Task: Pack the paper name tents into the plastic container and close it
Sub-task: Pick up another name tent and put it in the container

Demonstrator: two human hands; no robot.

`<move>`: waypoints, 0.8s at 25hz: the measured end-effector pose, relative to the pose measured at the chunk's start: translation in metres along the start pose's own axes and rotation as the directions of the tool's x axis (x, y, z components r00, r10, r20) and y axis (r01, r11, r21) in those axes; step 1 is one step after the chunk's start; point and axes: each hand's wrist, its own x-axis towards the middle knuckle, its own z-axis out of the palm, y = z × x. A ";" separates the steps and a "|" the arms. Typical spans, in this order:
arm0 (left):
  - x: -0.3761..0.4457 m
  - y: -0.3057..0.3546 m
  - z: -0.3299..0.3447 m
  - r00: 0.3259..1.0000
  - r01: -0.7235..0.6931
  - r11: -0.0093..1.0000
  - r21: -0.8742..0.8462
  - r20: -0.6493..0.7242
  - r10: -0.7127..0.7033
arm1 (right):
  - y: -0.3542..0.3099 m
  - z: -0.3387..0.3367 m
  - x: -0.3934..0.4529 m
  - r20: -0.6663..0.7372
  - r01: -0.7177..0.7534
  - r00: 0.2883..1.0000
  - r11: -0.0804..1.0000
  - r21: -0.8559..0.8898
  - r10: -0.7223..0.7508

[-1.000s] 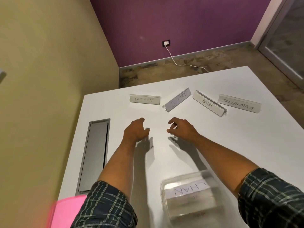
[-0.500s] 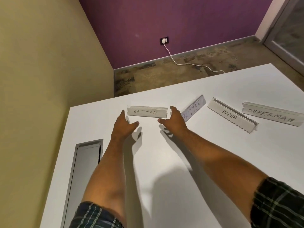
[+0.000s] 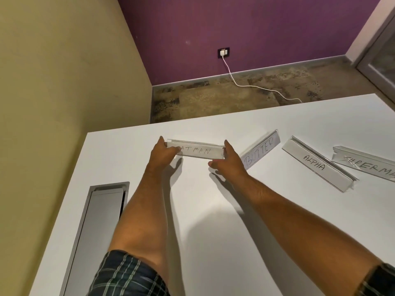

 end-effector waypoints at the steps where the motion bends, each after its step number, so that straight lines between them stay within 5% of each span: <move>1: -0.003 -0.001 -0.004 0.997 -0.034 0.992 0.119 -0.059 0.041 | -0.001 -0.001 -0.002 -0.001 0.012 1.000 1.000 -0.002 -0.012; 4: -0.025 -0.004 -0.019 0.981 -0.080 0.941 0.329 -0.141 0.133 | -0.006 -0.001 -0.016 -0.024 0.070 0.997 0.997 -0.038 -0.071; 8: -0.066 -0.007 -0.046 0.993 -0.027 0.956 0.293 -0.104 0.060 | -0.016 -0.010 -0.049 -0.043 0.156 0.984 0.951 -0.267 -0.173; 12: -0.139 -0.002 -0.070 0.996 -0.058 0.973 0.222 0.082 0.040 | -0.025 -0.047 -0.107 0.160 0.260 0.965 0.739 -0.621 -0.206; 20: -0.305 0.021 -0.046 0.921 -0.087 0.975 0.202 0.390 0.001 | -0.028 -0.164 -0.229 0.376 0.423 0.905 0.321 -0.847 -0.199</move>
